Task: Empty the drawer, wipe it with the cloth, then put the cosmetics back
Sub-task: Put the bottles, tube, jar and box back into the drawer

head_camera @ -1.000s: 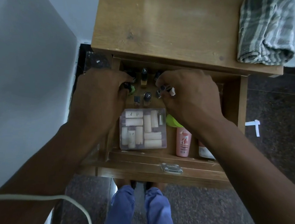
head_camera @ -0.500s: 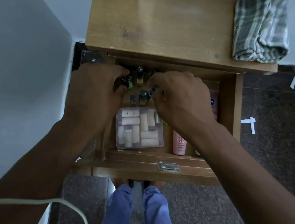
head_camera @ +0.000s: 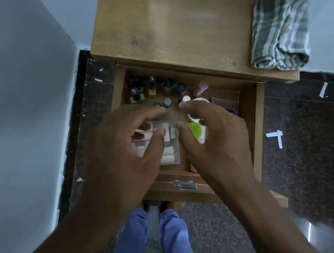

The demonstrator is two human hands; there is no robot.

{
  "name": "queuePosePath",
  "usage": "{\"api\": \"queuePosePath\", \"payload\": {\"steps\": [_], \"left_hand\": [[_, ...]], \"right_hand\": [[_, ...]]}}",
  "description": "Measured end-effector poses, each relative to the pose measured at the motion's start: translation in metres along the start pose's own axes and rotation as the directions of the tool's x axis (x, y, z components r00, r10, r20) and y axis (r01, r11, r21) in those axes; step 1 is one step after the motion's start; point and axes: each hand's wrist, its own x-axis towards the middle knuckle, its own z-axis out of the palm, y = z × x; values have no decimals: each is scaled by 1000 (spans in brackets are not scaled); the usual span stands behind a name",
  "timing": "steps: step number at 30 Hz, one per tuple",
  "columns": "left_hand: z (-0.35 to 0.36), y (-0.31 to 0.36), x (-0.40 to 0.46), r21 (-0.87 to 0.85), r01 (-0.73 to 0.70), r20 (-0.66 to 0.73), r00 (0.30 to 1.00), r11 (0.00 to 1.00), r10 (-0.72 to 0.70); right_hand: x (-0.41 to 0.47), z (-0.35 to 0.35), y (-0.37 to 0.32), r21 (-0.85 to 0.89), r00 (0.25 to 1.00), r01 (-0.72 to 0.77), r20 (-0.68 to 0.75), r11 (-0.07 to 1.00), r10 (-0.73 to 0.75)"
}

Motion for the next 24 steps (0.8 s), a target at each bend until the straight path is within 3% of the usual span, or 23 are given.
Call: {"api": "queuePosePath", "payload": {"steps": [2,4,6,9,13,19,24], "left_hand": [[6,4,-19,-186,158,77,986,970,-146],[9,11,-35,-397,352,174,936,848,-307],[11,17,-47,-567,557,291,825,607,-485],[9,27,-62,-615,757,482,582,220,-655],[-1,46,-77,-598,800,614,411,-57,-674],[5,51,-86,-591,761,610,206,-266,-766],[9,45,-89,-622,670,648,151,-405,-746]], "right_hand": [[-17,-5,-1,107,992,-123,19,987,122],[-35,-10,-3,239,969,-247,51,939,242],[-52,-16,-5,419,923,-378,108,826,369],[-71,-23,-11,597,811,-559,251,575,528],[-83,-38,-27,705,656,-659,368,262,659],[-101,-53,-42,683,409,-724,533,-91,741],[-115,-57,-43,591,223,-737,671,-328,707]]}}
